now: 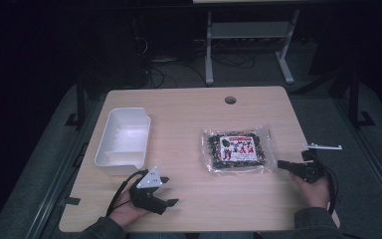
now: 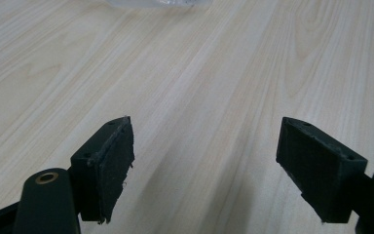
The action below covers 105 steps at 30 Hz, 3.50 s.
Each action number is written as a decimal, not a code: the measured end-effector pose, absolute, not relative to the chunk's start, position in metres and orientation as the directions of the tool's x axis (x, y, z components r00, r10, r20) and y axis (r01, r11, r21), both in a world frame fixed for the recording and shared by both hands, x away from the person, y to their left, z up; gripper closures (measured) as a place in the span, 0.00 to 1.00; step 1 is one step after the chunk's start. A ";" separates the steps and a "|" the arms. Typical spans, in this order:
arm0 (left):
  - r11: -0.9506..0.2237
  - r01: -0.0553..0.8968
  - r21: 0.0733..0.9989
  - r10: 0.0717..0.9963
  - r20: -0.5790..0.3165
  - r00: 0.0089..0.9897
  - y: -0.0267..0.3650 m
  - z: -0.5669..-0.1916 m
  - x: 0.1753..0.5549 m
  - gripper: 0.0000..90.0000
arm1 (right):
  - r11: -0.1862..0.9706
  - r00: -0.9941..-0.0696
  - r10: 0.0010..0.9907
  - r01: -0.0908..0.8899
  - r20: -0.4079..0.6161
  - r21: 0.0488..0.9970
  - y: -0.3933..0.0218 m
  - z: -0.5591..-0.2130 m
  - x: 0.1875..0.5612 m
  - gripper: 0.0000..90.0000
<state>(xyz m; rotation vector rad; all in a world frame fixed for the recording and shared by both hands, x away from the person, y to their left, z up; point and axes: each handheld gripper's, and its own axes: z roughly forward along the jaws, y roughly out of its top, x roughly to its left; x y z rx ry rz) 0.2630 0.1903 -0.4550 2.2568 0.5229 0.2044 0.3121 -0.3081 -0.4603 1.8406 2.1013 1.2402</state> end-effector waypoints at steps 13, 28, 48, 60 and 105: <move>-0.596 0.303 0.744 0.433 -0.019 0.901 0.191 -0.455 0.263 0.23 | -0.014 -0.332 0.859 0.747 0.390 0.665 -0.303 -0.445 0.308 1.00; -0.569 0.315 0.759 0.434 -0.047 0.900 0.189 -0.451 0.268 0.23 | 0.104 -0.531 0.756 0.674 0.382 0.731 -0.288 -0.405 0.304 1.00; -0.463 0.345 0.816 0.450 -0.119 0.885 0.172 -0.434 0.293 0.23 | 0.379 -0.862 0.445 0.427 0.243 0.821 -0.234 -0.287 0.297 1.00; -0.451 0.402 0.797 0.349 -0.257 0.901 0.163 -0.442 0.302 0.36 | 0.395 -0.915 0.350 0.339 0.201 0.854 -0.202 -0.267 0.296 1.00; -0.463 0.306 0.832 0.324 -0.163 0.932 0.165 -0.436 0.288 0.84 | 0.229 -0.811 0.449 0.510 0.375 0.829 -0.207 -0.389 0.308 0.44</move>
